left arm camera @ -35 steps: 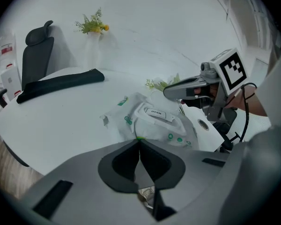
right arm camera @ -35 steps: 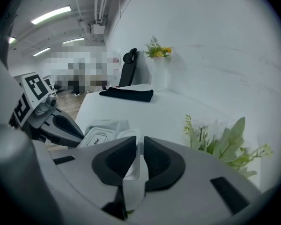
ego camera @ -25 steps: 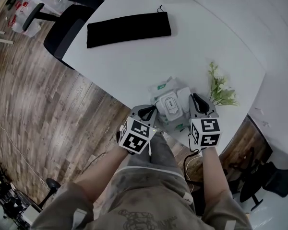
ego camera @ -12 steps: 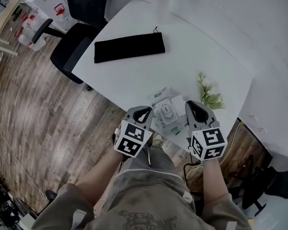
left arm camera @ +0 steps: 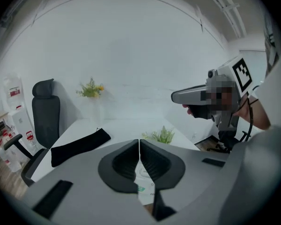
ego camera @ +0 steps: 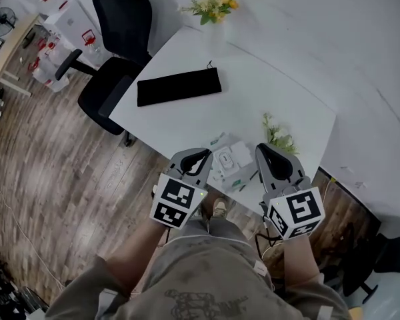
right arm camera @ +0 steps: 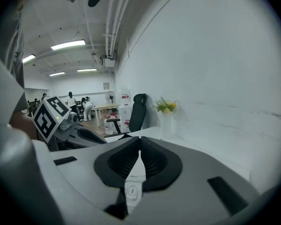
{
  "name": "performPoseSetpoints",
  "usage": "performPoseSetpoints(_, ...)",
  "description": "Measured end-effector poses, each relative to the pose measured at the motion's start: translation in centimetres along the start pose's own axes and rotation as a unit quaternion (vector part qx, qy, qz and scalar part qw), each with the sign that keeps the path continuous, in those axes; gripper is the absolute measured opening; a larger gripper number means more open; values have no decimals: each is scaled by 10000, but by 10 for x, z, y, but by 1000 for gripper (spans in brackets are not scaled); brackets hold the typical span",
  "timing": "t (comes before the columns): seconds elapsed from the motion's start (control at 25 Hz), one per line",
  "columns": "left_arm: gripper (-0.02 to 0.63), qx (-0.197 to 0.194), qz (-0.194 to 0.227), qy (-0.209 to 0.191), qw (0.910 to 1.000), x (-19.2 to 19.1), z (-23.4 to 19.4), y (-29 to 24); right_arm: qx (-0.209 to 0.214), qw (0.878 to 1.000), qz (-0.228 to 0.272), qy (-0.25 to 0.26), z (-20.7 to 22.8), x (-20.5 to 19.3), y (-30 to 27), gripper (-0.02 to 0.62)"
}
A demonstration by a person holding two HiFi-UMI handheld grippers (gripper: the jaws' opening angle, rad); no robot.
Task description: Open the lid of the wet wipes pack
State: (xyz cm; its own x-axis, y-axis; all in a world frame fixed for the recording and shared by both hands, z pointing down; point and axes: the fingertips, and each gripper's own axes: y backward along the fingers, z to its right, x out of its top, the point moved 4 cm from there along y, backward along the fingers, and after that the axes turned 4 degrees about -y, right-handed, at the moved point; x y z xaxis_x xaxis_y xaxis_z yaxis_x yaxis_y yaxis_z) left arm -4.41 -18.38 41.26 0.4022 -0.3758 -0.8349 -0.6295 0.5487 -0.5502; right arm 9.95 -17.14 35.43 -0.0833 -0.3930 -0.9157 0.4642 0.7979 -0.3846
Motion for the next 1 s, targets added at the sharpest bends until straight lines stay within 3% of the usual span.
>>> performPoseSetpoints(0.28, 23, 176, 736, -342, 9965, 55, 7, 50, -76, 9973, 712, 186, -16, 40, 41, 37)
performPoseSetpoints(0.48, 23, 404, 1163, -298, 9919, 67, 6, 84, 86, 9951, 982, 33, -35, 54, 60, 35)
performPoseSetpoints(0.8, 23, 528, 1257, -432, 9897, 68, 16, 112, 390, 9933, 1077, 150, -62, 62, 76, 35)
performPoseSetpoints(1.0, 23, 614, 1181, -497, 9899, 63, 15, 117, 354, 9939, 1017, 257, -62, 62, 77, 35)
